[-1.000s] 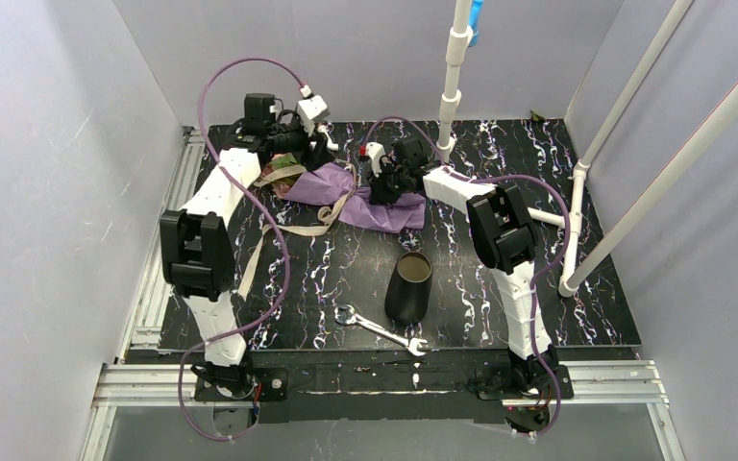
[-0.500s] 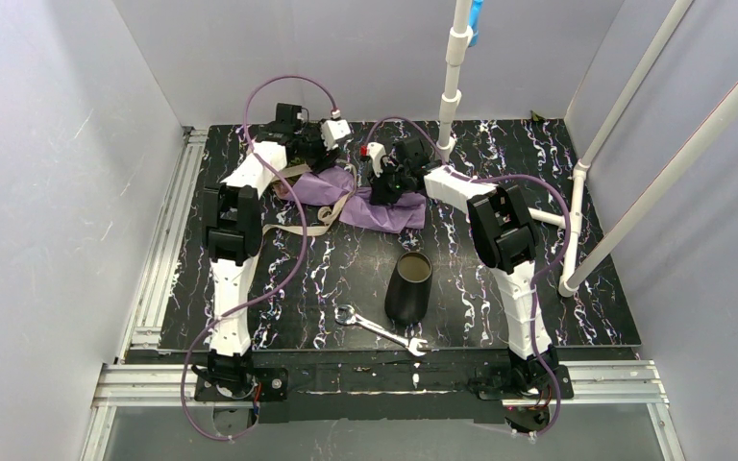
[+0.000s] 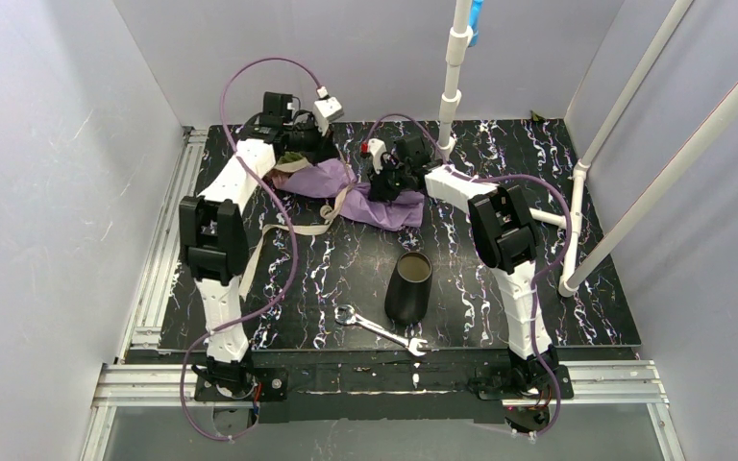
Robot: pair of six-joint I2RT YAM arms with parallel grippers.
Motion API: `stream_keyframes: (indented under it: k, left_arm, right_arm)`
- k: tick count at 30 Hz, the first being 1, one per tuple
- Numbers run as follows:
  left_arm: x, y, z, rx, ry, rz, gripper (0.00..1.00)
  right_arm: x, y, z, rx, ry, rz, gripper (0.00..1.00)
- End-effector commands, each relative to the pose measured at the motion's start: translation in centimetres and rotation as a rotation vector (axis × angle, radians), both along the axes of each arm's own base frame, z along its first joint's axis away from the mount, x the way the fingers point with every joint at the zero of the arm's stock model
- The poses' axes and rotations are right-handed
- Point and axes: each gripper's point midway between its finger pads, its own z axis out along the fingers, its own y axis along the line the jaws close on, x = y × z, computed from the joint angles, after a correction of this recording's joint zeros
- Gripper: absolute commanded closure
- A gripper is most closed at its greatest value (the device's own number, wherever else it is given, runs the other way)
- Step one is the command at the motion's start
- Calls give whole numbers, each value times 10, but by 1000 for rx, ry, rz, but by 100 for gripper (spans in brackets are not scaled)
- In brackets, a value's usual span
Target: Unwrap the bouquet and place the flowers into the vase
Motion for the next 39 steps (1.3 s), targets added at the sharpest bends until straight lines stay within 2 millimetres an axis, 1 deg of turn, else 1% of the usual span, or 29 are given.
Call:
stream_keyframes:
  k: [1, 2, 4, 7, 9, 10, 11, 12, 13, 14, 15, 16, 17, 18, 20, 21, 22, 24, 26, 28, 30, 32, 36, 39]
  left_arm:
    - [-41, 5, 131, -238, -77, -28, 100]
    - [-41, 8, 134, -261, -59, -12, 100]
    - [-36, 24, 132, -290, -23, 45, 100]
    - [-25, 33, 126, -288, -21, 102, 100]
    - [-11, 34, 114, -240, -33, 162, 100]
    - [-2, 35, 103, -193, -26, 200, 100]
    - [6, 35, 91, -143, -12, 235, 92]
    - [14, 37, 74, -104, 21, 274, 78]
    - [18, 40, 69, -91, 44, 309, 64]
    - [23, 46, 69, -84, 48, 357, 55]
    - [25, 52, 68, -81, 48, 399, 49]
    - [24, 59, 73, -94, 43, 431, 43]
    - [16, 63, 63, -110, 73, 449, 40]
    - [5, 67, 63, -142, 89, 464, 40]
    - [-28, 63, 61, -198, 116, 416, 39]
    - [-48, 58, 59, -199, 107, 363, 36]
    - [-67, 54, 52, -184, 95, 314, 34]
    - [-100, 46, 39, -130, 48, 218, 34]
    - [-124, 41, 21, -96, 71, 141, 34]
    - [-140, 34, -3, -20, 91, 64, 34]
    - [-147, 30, -29, 80, 72, 2, 34]
    - [-146, 25, -48, 139, 55, -31, 33]
    - [-131, 16, -78, 200, 74, -5, 32]
    - [-114, 13, -90, 228, 68, 48, 32]
  right_arm:
    - [-41, -43, -74, -188, 229, -53, 99]
    - [-41, -44, -75, -190, 225, -55, 99]
    - [-41, -45, -74, -191, 223, -56, 99]
    - [-42, -44, -73, -184, 227, -53, 99]
    - [-43, -42, -72, -175, 232, -50, 99]
    - [-43, -41, -72, -169, 236, -47, 99]
    - [-44, -40, -72, -164, 240, -46, 99]
    - [-44, -39, -71, -159, 242, -46, 99]
    - [-44, -38, -72, -154, 245, -48, 99]
    - [-43, -37, -72, -152, 247, -51, 99]
    - [-43, -36, -71, -149, 247, -52, 99]
    - [-43, -36, -72, -146, 250, -56, 99]
    - [-42, -36, -71, -142, 251, -60, 99]
    - [-43, -35, -70, -137, 254, -62, 99]
    - [-43, -34, -70, -129, 257, -67, 99]
    - [-43, -34, -69, -127, 257, -66, 99]
    - [-43, -34, -69, -127, 255, -67, 99]
    - [-41, -34, -69, -129, 251, -68, 99]
    - [-40, -34, -68, -130, 249, -70, 99]
    - [-40, -33, -68, -126, 252, -67, 99]
    - [-41, -32, -68, -124, 255, -67, 99]
    - [-40, -32, -66, -121, 252, -67, 99]
    - [-41, -33, -66, -122, 251, -66, 99]
    - [-41, -33, -64, -121, 246, -64, 99]
